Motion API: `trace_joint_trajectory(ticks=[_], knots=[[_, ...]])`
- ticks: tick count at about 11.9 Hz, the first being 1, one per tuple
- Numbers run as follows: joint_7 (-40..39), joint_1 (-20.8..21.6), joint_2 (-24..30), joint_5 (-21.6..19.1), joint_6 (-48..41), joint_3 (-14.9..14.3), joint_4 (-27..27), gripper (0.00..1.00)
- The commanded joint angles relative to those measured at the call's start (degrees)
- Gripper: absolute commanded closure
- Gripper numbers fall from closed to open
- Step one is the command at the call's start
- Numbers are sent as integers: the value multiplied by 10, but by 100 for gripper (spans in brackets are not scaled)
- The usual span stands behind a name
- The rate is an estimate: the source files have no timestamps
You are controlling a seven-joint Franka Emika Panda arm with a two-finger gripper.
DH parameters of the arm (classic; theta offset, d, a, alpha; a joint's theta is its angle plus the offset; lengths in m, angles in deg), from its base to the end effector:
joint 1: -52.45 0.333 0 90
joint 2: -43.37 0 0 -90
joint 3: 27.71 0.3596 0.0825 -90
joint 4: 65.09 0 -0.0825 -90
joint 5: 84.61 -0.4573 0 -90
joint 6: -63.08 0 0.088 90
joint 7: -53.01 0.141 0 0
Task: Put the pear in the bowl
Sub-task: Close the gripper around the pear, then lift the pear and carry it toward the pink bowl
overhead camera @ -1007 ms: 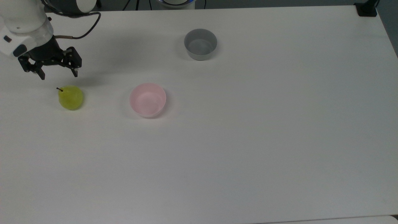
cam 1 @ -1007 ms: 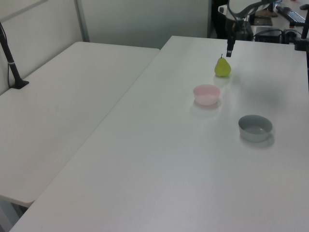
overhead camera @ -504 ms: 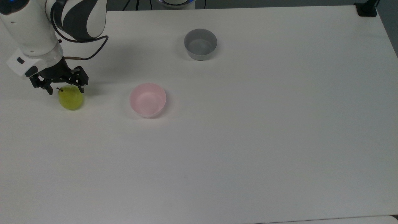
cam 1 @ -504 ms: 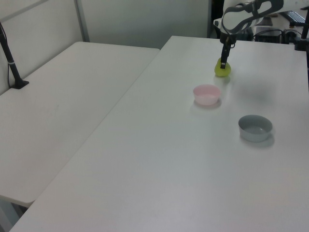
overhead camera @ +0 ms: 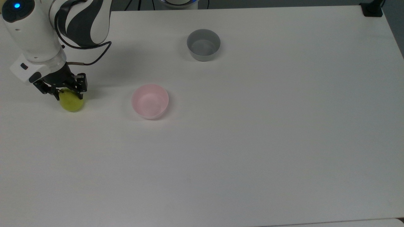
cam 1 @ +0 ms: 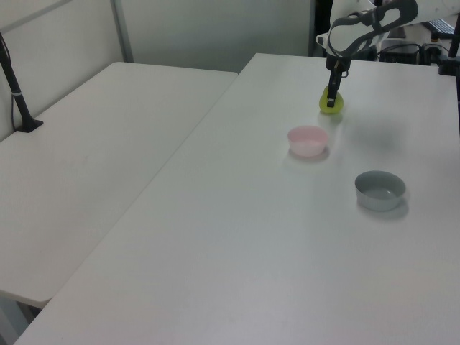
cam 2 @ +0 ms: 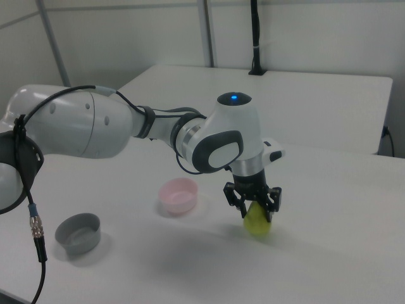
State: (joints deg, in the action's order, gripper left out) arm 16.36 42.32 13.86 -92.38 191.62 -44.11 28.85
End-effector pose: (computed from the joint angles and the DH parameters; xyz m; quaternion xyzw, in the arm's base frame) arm 0.7085 -0.3192 0.3028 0.9959 0.0703 0.0406 0.0407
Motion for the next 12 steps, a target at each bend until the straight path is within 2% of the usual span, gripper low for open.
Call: trace_joint_trajectory(ticks=[1, 4, 6, 9, 12], knots=[[4, 6, 10, -4, 4, -4, 7, 93], [5, 9, 45, 0, -56, -2, 3, 91], [7, 21, 74, 26, -95, -2, 2, 91], [7, 26, 137, 36, -169, -2, 1, 91], [47, 56, 188, 53, -234, -1, -7, 91]])
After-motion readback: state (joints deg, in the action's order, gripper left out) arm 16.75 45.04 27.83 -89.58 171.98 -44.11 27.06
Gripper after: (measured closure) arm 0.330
